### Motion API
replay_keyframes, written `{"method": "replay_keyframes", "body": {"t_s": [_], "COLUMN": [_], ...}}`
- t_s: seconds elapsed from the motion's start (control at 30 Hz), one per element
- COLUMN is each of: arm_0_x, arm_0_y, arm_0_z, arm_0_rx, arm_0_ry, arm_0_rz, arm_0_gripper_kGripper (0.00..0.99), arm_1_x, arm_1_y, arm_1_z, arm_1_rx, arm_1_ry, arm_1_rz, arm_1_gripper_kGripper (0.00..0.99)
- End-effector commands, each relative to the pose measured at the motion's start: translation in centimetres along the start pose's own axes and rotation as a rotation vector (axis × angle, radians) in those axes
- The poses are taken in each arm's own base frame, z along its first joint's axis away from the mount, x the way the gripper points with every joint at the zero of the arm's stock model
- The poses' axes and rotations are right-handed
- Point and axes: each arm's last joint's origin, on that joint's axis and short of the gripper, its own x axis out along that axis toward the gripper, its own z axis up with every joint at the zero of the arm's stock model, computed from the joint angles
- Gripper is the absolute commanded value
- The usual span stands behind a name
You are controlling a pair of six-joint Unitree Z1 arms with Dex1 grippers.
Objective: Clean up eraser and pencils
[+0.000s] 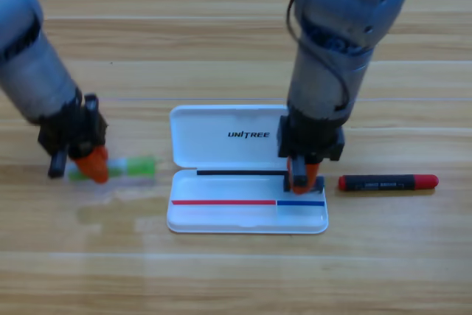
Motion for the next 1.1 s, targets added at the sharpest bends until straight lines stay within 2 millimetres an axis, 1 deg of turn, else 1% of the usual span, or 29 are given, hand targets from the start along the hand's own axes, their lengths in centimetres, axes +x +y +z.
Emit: {"method": "replay_keyframes", "body": {"t_s": [0.03, 0.1, 0.17, 0.43, 0.6, 0.63, 0.7, 0.73, 0.77, 0.8, 0.97, 1.07, 1.1], "arm_0_x": [-3.7, -4.6, -4.8, -3.9, -4.0, -4.0, -4.1, -4.1, -4.1, -4.1, -4.5, -4.7, -4.8], "arm_0_y": [0.5, 0.8, 1.1, 1.0, 0.9, 0.9, 0.9, 0.9, 0.9, 0.9, 0.8, 0.9, 0.8], "arm_0_z": [1.9, 2.3, 2.5, 2.9, 2.9, 2.9, 3.0, 3.1, 3.1, 3.1, 4.0, 5.2, 5.8], "arm_0_rx": [0.008, 0.005, 0.003, 0.003, 0.005, 0.005, 0.005, 0.006, 0.005, 0.004, 0.018, 0.033, 0.04], "arm_0_ry": [-0.052, -0.06, -0.066, -0.057, -0.057, -0.057, -0.054, -0.055, -0.055, -0.053, -0.055, -0.057, -0.059], "arm_0_rz": [-0.013, -0.016, -0.018, -0.053, -0.057, -0.057, -0.058, -0.06, -0.06, -0.061, -0.065, -0.079, -0.086], "arm_0_gripper_kGripper": [0.0, 0.0, 0.0, 0.0, 0.0, 0.0, 0.0, 0.0, 0.0, 0.0, 0.0, 0.0, 0.0], "arm_1_x": [4.4, 4.8, 5.1, 5.4, 5.2, 5.1, 4.5, 4.0, 3.5, 2.7, -1.5, -4.3, -5.0], "arm_1_y": [0.9, 0.8, 0.8, 0.8, 0.8, 0.8, 1.0, 1.1, 1.2, 1.3, 2.4, 3.4, 3.7], "arm_1_z": [1.1, 1.1, 1.1, 1.1, 1.1, 1.1, 0.9, 0.8, 0.7, 0.6, -0.5, -2.3, -3.1], "arm_1_rx": [-0.027, -0.027, -0.026, -0.026, -0.023, -0.022, -0.02, -0.02, -0.021, -0.022, -0.025, -0.049, -0.061], "arm_1_ry": [0.073, 0.083, 0.09, 0.097, 0.095, 0.093, 0.094, 0.09, 0.087, 0.085, 0.051, 0.043, 0.044], "arm_1_rz": [0.097, 0.097, 0.101, 0.105, 0.102, 0.1, 0.101, 0.098, 0.092, 0.086, 0.059, 0.051, 0.052], "arm_1_gripper_kGripper": [0.0, 0.0, 0.0, 0.0, 0.0, 0.048, 0.426, 0.591, 0.73, 0.816, 0.819, 0.819, 0.819]}}
